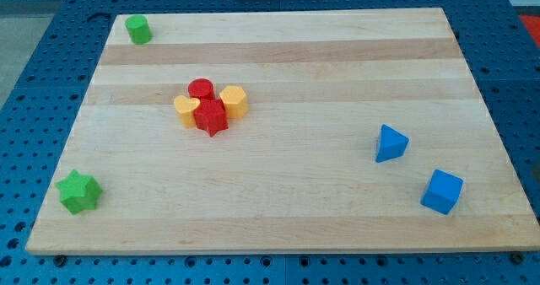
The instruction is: Move the blue cube below the blue triangle
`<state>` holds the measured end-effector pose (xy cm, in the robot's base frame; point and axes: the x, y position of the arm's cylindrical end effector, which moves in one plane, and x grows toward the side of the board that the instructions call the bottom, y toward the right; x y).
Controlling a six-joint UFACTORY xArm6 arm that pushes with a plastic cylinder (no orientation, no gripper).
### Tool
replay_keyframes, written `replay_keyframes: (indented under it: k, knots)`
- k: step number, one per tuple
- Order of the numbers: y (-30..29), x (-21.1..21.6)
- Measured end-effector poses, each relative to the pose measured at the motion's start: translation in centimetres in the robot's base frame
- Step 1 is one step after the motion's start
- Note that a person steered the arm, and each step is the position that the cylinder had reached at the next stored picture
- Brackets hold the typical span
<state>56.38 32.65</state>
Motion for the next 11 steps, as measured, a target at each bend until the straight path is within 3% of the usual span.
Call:
replay_keyframes:
  k: [1, 2, 5, 8, 11]
  knots:
    - [-2.5, 3.4]
    - [-6.6, 3.8]
    - [-13.9, -2.3]
    - [-14.3, 5.4]
    - [-16.2, 0.6]
